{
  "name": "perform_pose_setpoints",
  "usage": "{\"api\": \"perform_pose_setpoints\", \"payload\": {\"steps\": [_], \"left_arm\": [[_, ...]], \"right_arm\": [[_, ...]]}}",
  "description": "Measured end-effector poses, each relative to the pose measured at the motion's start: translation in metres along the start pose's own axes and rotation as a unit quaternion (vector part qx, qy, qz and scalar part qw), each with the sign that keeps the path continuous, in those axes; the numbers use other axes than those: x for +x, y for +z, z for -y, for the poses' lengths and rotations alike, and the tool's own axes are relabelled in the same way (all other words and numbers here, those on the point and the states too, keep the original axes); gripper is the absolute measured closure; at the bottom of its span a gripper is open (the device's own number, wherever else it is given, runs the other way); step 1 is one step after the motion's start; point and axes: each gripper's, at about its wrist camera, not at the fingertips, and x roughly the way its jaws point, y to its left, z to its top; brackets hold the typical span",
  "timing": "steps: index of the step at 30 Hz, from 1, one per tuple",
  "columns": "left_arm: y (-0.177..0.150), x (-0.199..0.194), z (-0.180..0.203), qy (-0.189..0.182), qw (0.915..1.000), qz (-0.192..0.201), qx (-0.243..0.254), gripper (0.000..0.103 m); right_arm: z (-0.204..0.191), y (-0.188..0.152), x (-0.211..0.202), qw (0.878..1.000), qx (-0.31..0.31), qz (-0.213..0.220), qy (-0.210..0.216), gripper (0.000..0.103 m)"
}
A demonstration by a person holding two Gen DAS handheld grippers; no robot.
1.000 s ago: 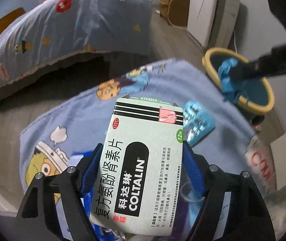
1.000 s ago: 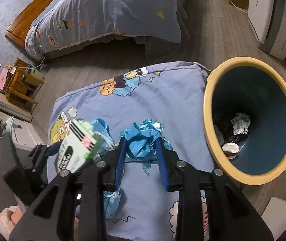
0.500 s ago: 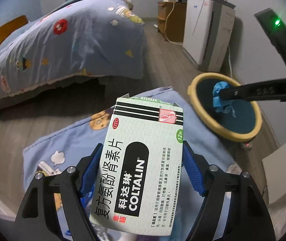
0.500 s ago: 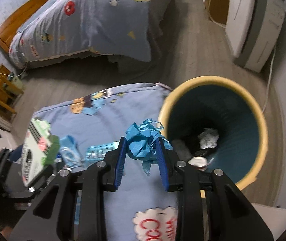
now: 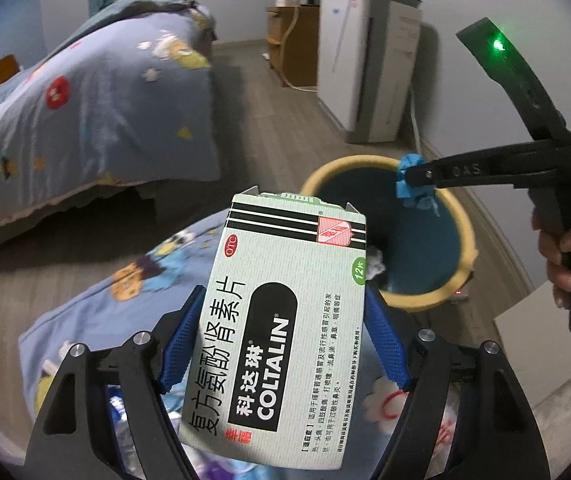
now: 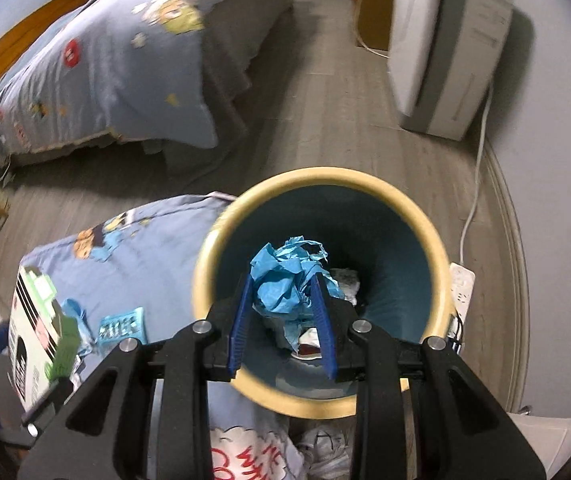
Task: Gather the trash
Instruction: 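Carry the blue glove and COLTALIN box over the bin with both grippers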
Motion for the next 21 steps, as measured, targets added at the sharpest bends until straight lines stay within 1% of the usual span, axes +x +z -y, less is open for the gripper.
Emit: {"api": "perform_pose_setpoints", "payload": {"steps": [6, 9, 16, 21], "left_arm": [[0.012, 0.027, 0.031, -0.016, 0.9995, -0.011, 0.024, 0.027], [0.013, 0.038, 0.042, -0.024, 0.9989, -0.018, 0.036, 0.026], [0.013, 0.07, 0.058, -0.043, 0.9973, -0.039, 0.045, 0.026], [0.019, 0.096, 0.067, -0.041, 0.9961, -0.051, 0.06, 0.026]], "right_arm": [[0.04, 0.005, 0.007, 0.999, 0.046, -0.001, -0.003, 0.073], [0.059, 0.005, 0.018, 0.997, 0.073, -0.011, -0.008, 0.073], [0.072, 0.003, 0.039, 0.996, 0.082, -0.032, -0.01, 0.073], [0.074, 0.005, 0.046, 0.996, 0.083, -0.032, -0.01, 0.073]]}}
